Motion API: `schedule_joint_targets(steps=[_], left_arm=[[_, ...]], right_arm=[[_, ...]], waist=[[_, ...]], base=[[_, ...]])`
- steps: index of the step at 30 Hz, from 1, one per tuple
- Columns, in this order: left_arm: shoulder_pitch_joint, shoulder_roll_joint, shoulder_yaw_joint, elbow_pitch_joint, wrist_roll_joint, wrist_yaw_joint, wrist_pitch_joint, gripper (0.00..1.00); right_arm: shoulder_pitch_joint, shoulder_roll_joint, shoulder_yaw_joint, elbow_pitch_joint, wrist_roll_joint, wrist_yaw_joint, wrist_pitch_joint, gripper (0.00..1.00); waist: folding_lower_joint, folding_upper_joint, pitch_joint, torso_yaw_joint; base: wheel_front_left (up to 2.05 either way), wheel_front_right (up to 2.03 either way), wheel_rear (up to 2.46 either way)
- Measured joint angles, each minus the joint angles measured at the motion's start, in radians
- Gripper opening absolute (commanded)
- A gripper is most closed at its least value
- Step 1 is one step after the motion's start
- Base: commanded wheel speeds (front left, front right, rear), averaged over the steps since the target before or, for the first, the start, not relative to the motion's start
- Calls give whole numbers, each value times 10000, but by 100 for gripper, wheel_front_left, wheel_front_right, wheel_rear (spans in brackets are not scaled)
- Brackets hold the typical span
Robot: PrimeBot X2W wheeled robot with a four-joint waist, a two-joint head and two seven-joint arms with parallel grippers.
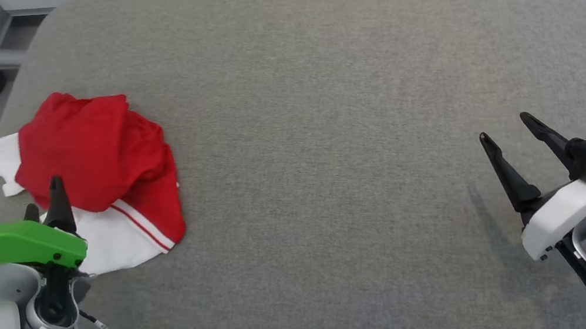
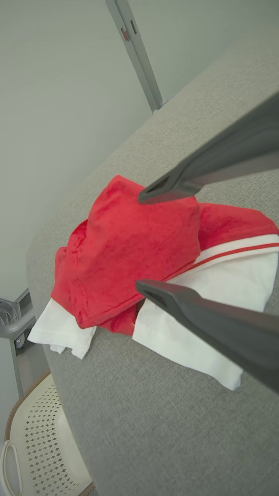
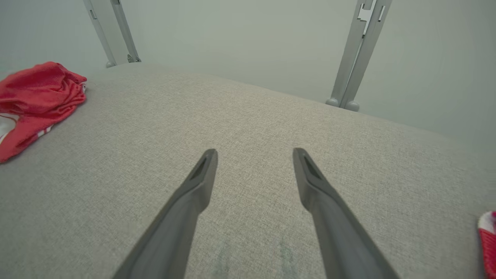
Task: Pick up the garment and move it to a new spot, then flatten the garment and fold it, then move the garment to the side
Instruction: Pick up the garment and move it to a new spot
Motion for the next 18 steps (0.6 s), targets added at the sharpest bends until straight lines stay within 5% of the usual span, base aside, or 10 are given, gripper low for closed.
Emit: schedule_joint_targets(steps=[8,16,18], left_arm=[[-172,54,1302,1296,-451,121,-40,100],[-734,79,1569,2042,-523,161,-280,100],[-779,102,1570,2238,-477,163,-437,34]], right_arm=[[-389,-23,-90,-173,-86,0,10,100],[-408,-42,-267,-209,-12,0,10,100],[-408,-36,-311,-209,71,0,10,100]], waist=[[0,0,687,-1114],[0,0,1147,-2097],[0,0,1223,-2270]], base=[[0,0,0],[0,0,0],[0,0,0]])
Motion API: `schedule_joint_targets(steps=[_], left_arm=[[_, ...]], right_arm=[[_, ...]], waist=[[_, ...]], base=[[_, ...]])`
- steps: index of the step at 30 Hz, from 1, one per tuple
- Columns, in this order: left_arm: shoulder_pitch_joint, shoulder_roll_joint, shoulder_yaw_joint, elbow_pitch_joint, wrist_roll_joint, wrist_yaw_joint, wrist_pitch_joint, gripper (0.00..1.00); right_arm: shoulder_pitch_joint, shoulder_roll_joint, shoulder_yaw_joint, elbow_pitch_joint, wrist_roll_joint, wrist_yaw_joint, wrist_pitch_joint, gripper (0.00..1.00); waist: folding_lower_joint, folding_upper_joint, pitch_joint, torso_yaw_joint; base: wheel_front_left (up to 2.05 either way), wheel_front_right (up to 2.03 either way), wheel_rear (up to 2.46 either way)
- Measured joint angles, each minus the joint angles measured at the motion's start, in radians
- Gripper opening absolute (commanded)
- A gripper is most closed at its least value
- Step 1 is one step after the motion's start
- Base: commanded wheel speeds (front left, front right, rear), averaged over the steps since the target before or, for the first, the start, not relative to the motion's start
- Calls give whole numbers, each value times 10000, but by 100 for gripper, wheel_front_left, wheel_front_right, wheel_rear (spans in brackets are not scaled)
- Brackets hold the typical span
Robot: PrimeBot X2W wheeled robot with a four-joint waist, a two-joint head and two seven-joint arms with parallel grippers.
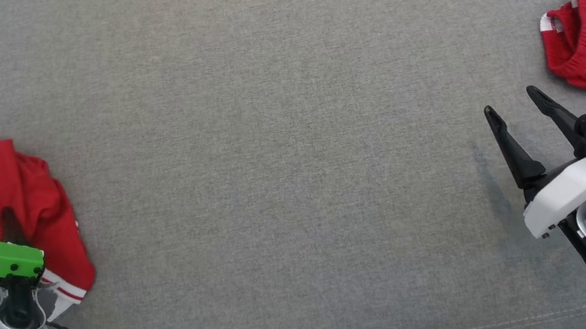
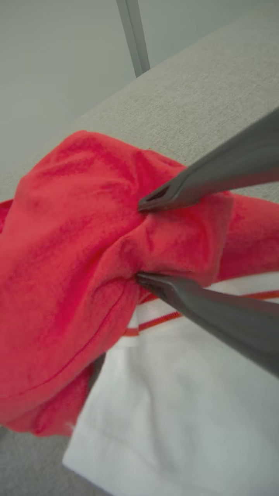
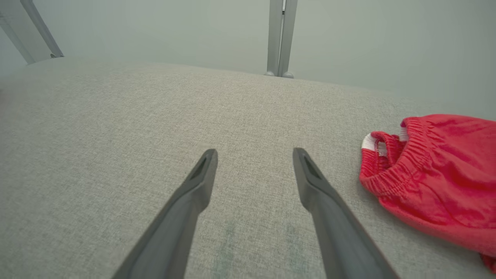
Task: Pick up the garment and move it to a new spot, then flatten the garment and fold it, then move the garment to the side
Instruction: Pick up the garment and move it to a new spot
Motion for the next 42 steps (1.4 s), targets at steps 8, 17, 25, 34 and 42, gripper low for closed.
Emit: schedule_joint_targets(steps=[8,17,25,34,42], left_arm=[[-1436,518,-1528,-474,1398,-430,-420,0],[-2962,-504,-4102,-2073,1918,-2268,380,0],[-2962,-828,-5275,-2895,1047,-2382,1145,0],[-2731,-669,-6744,-4740,-2629,-2380,1649,0],[-1921,-640,-8824,-6606,-4608,-1801,1379,0]], right_arm=[[4,71,-205,-36,190,0,-63,100],[-47,642,15,86,324,38,-226,100],[-184,1195,100,443,439,96,-401,100],[-178,1682,88,771,681,94,-497,100],[-145,1802,25,1170,738,96,-508,100]], waist=[[0,0,93,-320],[0,0,-121,-463],[0,0,-413,-1039],[0,0,-713,-1918],[0,0,-1022,-2862]], base=[[0,0,0],[0,0,0],[0,0,0],[0,0,0],[0,0,0]])
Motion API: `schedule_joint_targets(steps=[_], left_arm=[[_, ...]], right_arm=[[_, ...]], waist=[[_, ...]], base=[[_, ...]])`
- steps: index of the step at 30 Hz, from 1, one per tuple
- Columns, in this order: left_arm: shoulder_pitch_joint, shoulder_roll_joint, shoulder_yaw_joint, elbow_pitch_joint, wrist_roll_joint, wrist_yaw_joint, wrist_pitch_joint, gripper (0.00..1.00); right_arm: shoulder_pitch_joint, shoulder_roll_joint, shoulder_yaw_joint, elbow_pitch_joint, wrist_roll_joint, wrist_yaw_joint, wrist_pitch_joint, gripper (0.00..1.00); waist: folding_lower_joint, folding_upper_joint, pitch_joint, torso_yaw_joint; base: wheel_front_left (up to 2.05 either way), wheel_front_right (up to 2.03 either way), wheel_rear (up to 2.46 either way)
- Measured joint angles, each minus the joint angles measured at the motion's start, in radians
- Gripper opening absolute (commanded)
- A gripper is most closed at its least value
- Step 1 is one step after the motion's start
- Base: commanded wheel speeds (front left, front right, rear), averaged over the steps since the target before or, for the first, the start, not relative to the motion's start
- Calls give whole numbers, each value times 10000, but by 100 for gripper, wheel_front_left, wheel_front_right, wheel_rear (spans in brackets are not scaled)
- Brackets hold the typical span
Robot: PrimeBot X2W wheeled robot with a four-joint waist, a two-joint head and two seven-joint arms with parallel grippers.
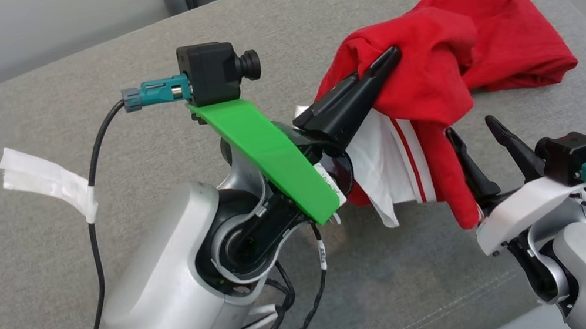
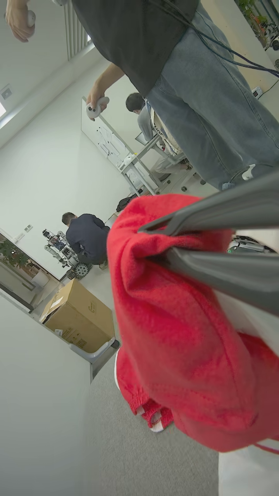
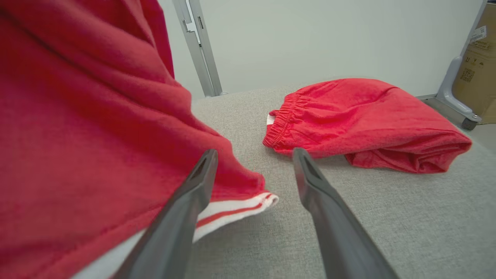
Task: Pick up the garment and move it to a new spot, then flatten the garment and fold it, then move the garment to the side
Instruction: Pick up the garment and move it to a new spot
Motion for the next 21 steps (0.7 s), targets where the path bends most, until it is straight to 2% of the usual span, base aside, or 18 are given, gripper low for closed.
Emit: schedule_joint_targets(steps=[4,9,11,14,21], left_arm=[[16,12,-150,-27,2,748,-562,0],[380,59,174,1206,309,1848,-1154,0],[429,73,167,1919,1216,1885,-1244,0],[519,81,274,2700,1824,1885,-1413,0],[653,278,767,3751,2109,1881,-1779,0]], right_arm=[[113,58,0,38,0,8,-69,100],[211,115,-33,59,0,42,-81,100],[229,107,-100,54,2,42,-81,100],[343,63,-198,50,4,40,-82,100],[432,-282,-476,79,-8,38,-98,100]], waist=[[0,0,-190,-377],[0,0,-338,-746],[0,0,-329,-847],[0,0,-214,-898],[0,0,-15,-724]], base=[[0,0,0],[0,0,0],[0,0,0],[0,0,0],[0,0,0]])
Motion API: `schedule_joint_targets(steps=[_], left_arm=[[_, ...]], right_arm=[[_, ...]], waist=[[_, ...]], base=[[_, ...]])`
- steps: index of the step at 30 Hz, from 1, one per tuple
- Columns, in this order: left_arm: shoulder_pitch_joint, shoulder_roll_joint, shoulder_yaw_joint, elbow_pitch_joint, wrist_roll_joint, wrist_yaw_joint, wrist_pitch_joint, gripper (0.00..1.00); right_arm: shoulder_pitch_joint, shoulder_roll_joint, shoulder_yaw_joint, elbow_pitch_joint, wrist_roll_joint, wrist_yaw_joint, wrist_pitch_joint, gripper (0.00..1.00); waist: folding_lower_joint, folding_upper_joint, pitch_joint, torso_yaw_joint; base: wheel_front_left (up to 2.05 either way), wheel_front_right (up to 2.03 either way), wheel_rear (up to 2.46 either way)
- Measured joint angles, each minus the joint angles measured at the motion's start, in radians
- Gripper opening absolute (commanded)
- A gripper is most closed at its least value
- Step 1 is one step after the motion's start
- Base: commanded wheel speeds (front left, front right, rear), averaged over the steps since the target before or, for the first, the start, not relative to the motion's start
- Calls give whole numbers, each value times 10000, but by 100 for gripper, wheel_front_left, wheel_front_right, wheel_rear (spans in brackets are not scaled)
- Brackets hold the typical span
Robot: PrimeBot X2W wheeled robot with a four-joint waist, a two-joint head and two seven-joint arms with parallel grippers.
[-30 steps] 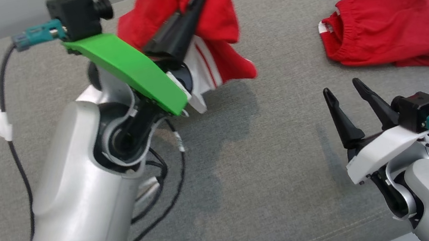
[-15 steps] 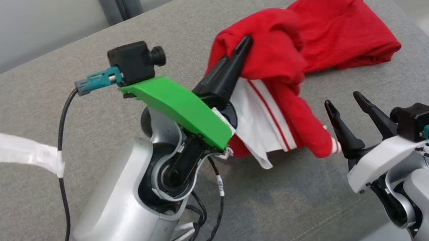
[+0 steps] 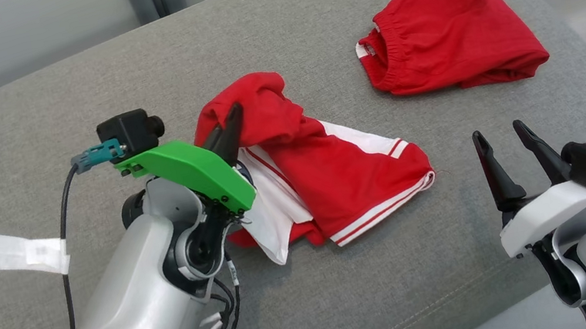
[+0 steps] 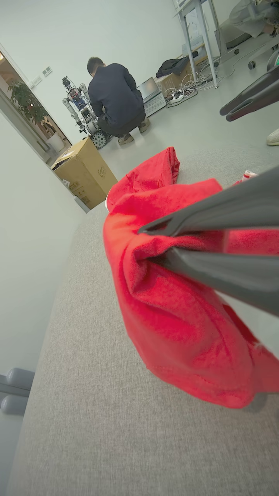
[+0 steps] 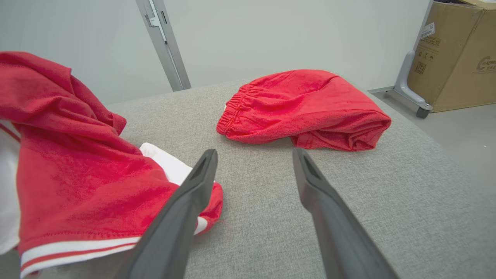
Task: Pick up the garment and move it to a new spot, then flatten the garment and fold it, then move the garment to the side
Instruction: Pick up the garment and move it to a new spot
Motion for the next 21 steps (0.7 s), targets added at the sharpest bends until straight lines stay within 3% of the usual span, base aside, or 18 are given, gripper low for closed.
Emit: schedule_joint_targets(steps=[9,11,12,13,14,21], left_arm=[[8,314,846,1273,42,0,-391,3],[11,318,1039,1618,19,0,-437,25],[13,320,1099,1802,-35,0,-477,43],[21,311,1160,2013,-44,0,-504,87],[24,309,1195,2157,-44,0,-506,100],[5,274,997,2518,303,0,-663,100]], right_arm=[[3,-290,31,-12,-138,52,-10,100],[4,-364,127,-23,-274,128,-12,100],[4,-401,203,-36,-370,146,-10,100],[3,-424,318,-56,-458,232,-12,100],[1,-430,462,-77,-522,282,-12,100],[-56,-341,1860,-476,-1189,1003,167,100]], waist=[[0,0,71,566],[0,0,77,707],[0,0,79,776],[0,0,79,845],[0,0,78,910],[0,0,48,1312]], base=[[0,0,0],[0,0,0],[0,0,0],[0,0,0],[0,0,0],[0,0,0]])
